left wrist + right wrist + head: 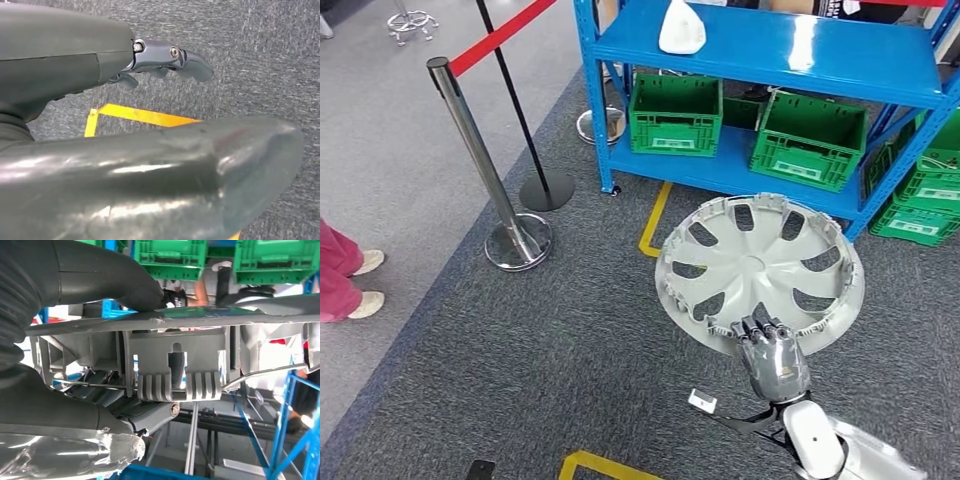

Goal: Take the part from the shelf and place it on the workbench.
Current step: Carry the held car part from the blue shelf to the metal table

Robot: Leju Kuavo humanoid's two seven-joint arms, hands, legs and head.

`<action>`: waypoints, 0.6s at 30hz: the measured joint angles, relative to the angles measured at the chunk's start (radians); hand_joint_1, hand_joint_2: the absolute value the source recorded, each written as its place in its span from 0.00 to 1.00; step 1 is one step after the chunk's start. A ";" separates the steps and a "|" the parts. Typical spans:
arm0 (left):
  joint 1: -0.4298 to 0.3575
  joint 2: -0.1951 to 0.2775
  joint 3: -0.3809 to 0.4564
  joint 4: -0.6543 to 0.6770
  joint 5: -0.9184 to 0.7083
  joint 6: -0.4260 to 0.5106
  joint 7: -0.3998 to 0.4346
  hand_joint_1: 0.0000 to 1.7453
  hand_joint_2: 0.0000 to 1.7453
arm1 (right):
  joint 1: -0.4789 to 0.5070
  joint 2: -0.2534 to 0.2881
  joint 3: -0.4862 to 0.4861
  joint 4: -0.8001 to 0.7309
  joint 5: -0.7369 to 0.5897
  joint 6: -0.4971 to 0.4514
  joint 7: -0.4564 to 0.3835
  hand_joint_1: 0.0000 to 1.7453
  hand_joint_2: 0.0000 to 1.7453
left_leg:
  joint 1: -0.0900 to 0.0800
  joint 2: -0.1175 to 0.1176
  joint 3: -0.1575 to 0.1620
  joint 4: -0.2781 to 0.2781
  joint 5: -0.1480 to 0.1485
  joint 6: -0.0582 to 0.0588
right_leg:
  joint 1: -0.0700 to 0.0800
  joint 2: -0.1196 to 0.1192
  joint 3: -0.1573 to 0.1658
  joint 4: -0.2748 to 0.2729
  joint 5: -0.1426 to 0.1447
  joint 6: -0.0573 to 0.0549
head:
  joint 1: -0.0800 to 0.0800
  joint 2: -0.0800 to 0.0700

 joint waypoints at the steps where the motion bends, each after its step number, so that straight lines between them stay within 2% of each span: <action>1: 0.000 0.000 0.000 0.000 0.000 0.000 0.001 0.00 0.00 | -0.002 -0.003 0.000 -0.001 0.000 0.000 0.000 1.00 1.00 | 0.002 0.007 -0.030 0.062 -0.023 -0.003 | 0.000 -0.009 -0.001 0.000 0.000 -0.001 | 0.000 0.000; 2: 0.000 -0.001 0.000 0.000 -0.001 0.000 0.002 0.00 0.00 | -0.004 -0.007 0.001 -0.003 0.000 0.000 0.000 1.00 1.00 | 0.004 0.010 -0.047 0.099 -0.030 -0.004 | 0.001 -0.017 -0.001 0.000 0.000 -0.001 | 0.000 0.000; 3: 0.000 -0.001 0.000 0.000 -0.001 0.000 0.002 0.00 0.00 | -0.005 -0.011 0.001 -0.006 0.000 0.000 0.000 1.00 1.00 | 0.005 0.012 -0.044 0.096 -0.018 -0.004 | 0.001 -0.025 -0.002 0.000 0.000 -0.001 | 0.000 0.000; 4: 0.001 -0.001 0.000 0.000 -0.001 0.000 0.003 0.00 0.00 | -0.007 -0.014 0.001 -0.009 0.000 0.000 0.000 1.00 1.00 | 0.005 0.014 -0.022 0.057 0.009 -0.002 | 0.001 -0.032 -0.001 0.000 0.000 0.000 | 0.000 0.000; 6: -0.001 0.000 0.001 0.000 -0.002 0.000 0.003 0.00 0.00 | -0.012 -0.022 0.001 -0.020 0.000 0.000 0.000 1.00 1.00 | 0.002 0.037 0.053 -0.081 0.068 0.005 | 0.003 -0.045 -0.001 0.001 0.000 0.004 | 0.000 0.000; 7: -0.002 0.000 0.001 0.000 -0.003 0.000 0.004 0.00 0.00 | -0.015 -0.027 0.001 -0.026 0.000 0.000 0.000 1.00 1.00 | 0.000 0.048 0.082 -0.136 0.083 0.010 | 0.006 -0.050 -0.002 0.002 0.000 0.009 | 0.000 0.000; 8: -0.003 0.000 0.001 0.000 -0.004 0.000 0.004 0.00 0.00 | -0.019 -0.033 0.000 -0.033 0.000 0.001 -0.001 1.00 1.00 | -0.002 0.056 0.098 -0.170 0.089 0.016 | 0.008 -0.055 -0.004 0.002 0.001 0.014 | 0.001 0.000; 10: -0.003 0.000 0.001 0.000 -0.006 0.000 0.005 0.00 0.00 | -0.023 -0.043 -0.001 -0.047 0.000 0.002 -0.004 1.00 1.00 | -0.006 0.050 0.098 -0.183 0.089 0.026 | 0.009 -0.066 -0.003 -0.002 0.003 0.026 | 0.002 0.000; 12: 0.000 0.001 0.002 0.000 -0.007 0.000 0.006 0.00 0.00 | -0.023 -0.052 -0.006 -0.063 0.000 0.004 -0.013 1.00 1.00 | -0.004 0.038 0.097 -0.189 0.094 0.039 | 0.007 -0.058 -0.011 0.012 -0.011 0.036 | 0.003 0.000; 14: -0.001 0.001 0.003 0.000 -0.008 0.000 0.006 0.00 0.00 | -0.020 -0.063 -0.015 -0.078 0.000 0.007 -0.026 1.00 1.00 | 0.000 0.026 0.098 -0.193 0.098 0.049 | 0.006 -0.029 -0.051 0.101 -0.064 0.040 | 0.006 0.000; 16: -0.002 0.000 0.003 0.000 -0.009 -0.001 0.006 0.00 0.00 | -0.018 -0.071 -0.023 -0.088 0.001 0.009 -0.035 1.00 1.00 | -0.001 0.014 0.098 -0.193 0.098 0.053 | 0.008 -0.011 -0.112 0.236 -0.123 0.041 | 0.007 0.000; 17: -0.002 -0.001 0.003 0.000 -0.009 -0.002 0.006 0.00 0.00 | -0.016 -0.073 -0.027 -0.092 0.001 0.009 -0.040 1.00 1.00 | -0.002 0.007 0.099 -0.193 0.098 0.054 | 0.009 -0.009 -0.133 0.278 -0.133 0.042 | 0.007 0.000; 18: -0.002 -0.001 0.004 0.000 -0.009 -0.002 0.006 0.00 0.00 | -0.012 -0.076 -0.032 -0.096 0.000 0.009 -0.050 1.00 1.00 | -0.001 0.000 0.100 -0.192 0.098 0.054 | 0.009 -0.008 -0.136 0.283 -0.124 0.042 | 0.007 0.000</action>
